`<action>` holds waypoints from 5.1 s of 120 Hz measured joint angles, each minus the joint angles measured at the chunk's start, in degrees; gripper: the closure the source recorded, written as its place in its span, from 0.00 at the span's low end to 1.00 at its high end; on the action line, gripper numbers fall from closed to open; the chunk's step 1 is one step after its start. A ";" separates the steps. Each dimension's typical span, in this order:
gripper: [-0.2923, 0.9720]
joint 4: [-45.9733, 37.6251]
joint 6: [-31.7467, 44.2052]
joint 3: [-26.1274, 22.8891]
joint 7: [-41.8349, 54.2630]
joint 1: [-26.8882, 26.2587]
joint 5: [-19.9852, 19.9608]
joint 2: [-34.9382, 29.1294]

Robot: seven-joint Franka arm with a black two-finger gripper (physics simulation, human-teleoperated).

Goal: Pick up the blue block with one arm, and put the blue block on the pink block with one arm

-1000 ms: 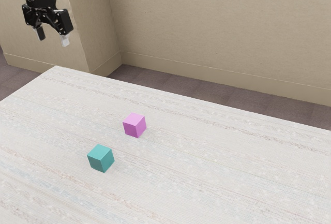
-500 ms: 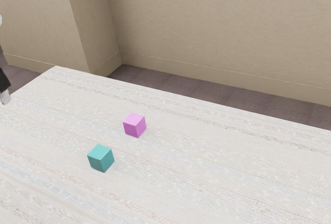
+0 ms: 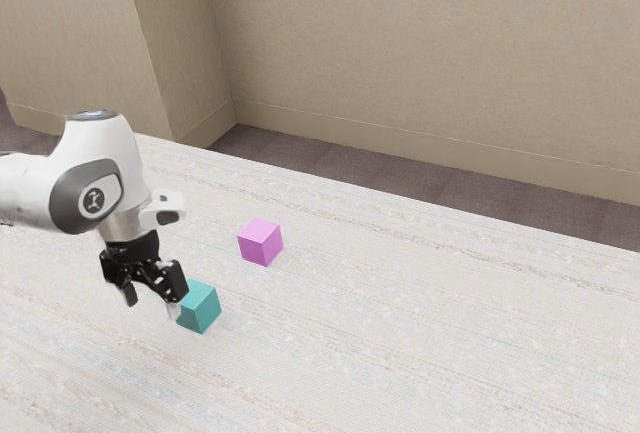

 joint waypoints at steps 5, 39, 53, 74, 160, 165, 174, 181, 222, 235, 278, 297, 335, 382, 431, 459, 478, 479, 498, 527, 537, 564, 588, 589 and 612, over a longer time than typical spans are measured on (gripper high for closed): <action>0.23 0.14 2.90 0.01 0.48 0.00 -0.46 1.02; 0.23 1.59 14.33 1.76 6.24 0.22 -1.07 6.99; 0.23 2.38 15.81 2.77 8.38 0.35 -1.11 9.48; 0.23 3.66 17.06 3.00 10.91 0.68 -1.97 13.02; 0.24 8.60 15.39 0.20 15.32 -0.47 -6.29 16.18; 0.24 8.56 15.02 0.35 15.16 -0.50 -5.31 16.10; 0.24 8.53 14.33 0.50 14.40 -0.20 -2.48 15.96; 0.24 8.53 13.95 0.54 13.77 0.12 -1.14 16.02; 0.24 8.53 13.60 0.54 10.97 0.07 0.30 18.67; 0.24 8.53 13.74 0.96 10.32 0.03 0.14 19.55; 0.25 9.40 14.47 1.27 8.85 0.08 -0.06 20.98; 0.25 10.43 14.70 1.26 8.45 0.07 -0.06 21.67; 0.32 10.37 14.90 1.26 7.94 0.05 -0.11 22.83; 0.45 10.38 14.98 1.24 7.62 0.01 0.38 22.30; 0.48 25.38 6.52 3.77 6.65 0.27 3.37 22.40; 0.49 37.19 -2.63 1.45 6.38 -0.38 2.21 30.38; 0.49 45.16 -7.22 1.50 6.26 -0.26 0.97 35.93; 0.49 45.42 -7.40 1.48 6.23 -0.26 0.91 36.04; 0.48 48.78 -10.04 1.35 5.00 -0.26 0.44 37.50; 0.48 54.65 -12.18 1.33 3.37 -0.25 0.70 41.89; 0.48 55.90 -12.45 1.28 2.99 -0.26 1.22 42.60; 0.48 60.17 -12.50 -0.21 2.49 -0.28 3.54 45.68; 0.48 61.80 -12.66 -0.59 2.33 -0.28 4.51 46.77; 0.48 61.81 -12.66 -0.59 2.32 -0.29 4.53 46.78; 0.48 61.65 -12.74 -0.60 2.20 -0.34 4.73 46.62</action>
